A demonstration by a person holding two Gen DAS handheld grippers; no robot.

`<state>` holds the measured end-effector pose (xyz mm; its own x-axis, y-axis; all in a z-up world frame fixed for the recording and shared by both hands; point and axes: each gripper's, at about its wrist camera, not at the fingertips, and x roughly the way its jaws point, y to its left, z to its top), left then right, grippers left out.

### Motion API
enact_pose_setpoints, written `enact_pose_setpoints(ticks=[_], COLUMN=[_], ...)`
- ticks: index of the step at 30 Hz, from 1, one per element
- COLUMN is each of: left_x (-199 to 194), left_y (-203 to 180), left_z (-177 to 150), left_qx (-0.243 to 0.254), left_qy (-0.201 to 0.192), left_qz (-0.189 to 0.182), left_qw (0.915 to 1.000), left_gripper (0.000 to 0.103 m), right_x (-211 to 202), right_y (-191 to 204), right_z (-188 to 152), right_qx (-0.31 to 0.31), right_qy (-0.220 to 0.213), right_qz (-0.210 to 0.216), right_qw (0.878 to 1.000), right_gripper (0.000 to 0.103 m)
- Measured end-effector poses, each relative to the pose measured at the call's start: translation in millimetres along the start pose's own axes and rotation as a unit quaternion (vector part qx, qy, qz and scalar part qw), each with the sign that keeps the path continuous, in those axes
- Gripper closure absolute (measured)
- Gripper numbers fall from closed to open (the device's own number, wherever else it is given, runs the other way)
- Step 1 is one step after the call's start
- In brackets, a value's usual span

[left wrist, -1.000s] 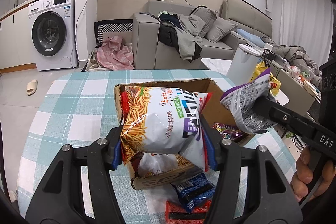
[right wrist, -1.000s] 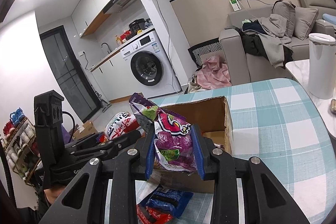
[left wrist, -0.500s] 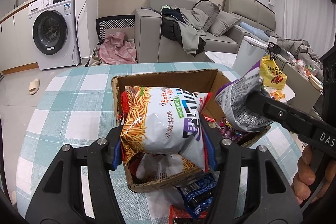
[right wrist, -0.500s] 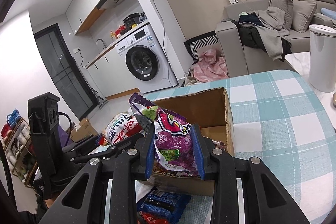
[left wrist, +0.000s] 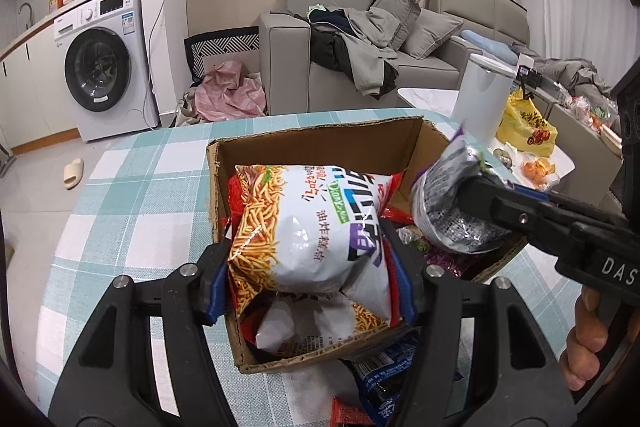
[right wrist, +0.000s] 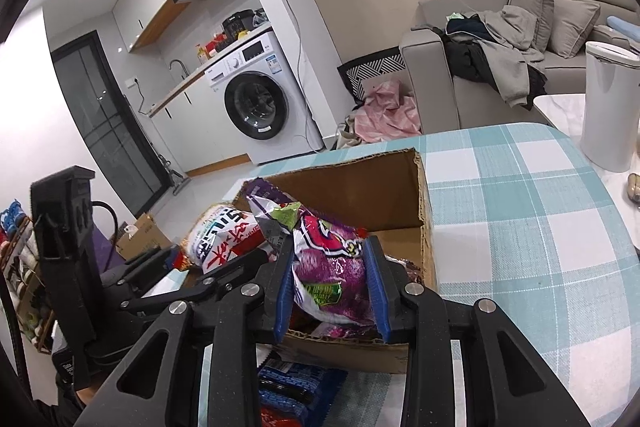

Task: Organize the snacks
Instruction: 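Open both tools to drop the grape and noodle-stick bags into the box, then move the right tool to the blue biscuit pack while the left tool approaches the red wafer pack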

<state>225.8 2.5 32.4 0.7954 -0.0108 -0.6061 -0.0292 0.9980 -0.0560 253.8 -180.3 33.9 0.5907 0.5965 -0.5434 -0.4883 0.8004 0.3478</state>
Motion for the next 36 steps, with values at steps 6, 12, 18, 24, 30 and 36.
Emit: enact_pose_setpoints(ticks=[6,12,18,24,30,36], left_x=[-6.7,-28.1,-56.2,-77.7,-96.1,-107.1], left_y=[-0.7,-5.2,-1.6,5.5,12.2,15.8], left_z=[0.7,-1.2,-9.7,-24.8,-41.6,-57.2], left_qx=[-0.007,0.001,-0.006,-0.015,-0.024,-0.03], left_qy=[0.008,-0.003,-0.014,-0.009,-0.007,-0.003], left_qz=[-0.006,-0.005,-0.007,-0.004,-0.002,0.002], left_qw=[0.9999,1.0,0.9999,0.9998,0.9997,0.9995], left_gripper=[0.029,0.012,0.001,0.001,0.001,0.001], right_x=[-9.0,-27.2,-42.4,-51.4,-57.1,-60.5], right_y=[-1.0,-5.9,-11.4,-11.9,-4.1,0.5], right_z=[-1.9,-3.1,-10.3,-22.9,-38.7,-48.8], right_qx=[-0.007,-0.008,-0.001,-0.004,-0.019,-0.026], right_qy=[-0.016,-0.03,-0.025,-0.006,0.02,0.03], right_qz=[-0.011,-0.023,-0.029,-0.013,-0.006,-0.009], right_qw=[1.0,0.999,0.999,1.0,1.0,0.999], right_gripper=[0.052,0.011,0.0,0.0,0.0,0.0])
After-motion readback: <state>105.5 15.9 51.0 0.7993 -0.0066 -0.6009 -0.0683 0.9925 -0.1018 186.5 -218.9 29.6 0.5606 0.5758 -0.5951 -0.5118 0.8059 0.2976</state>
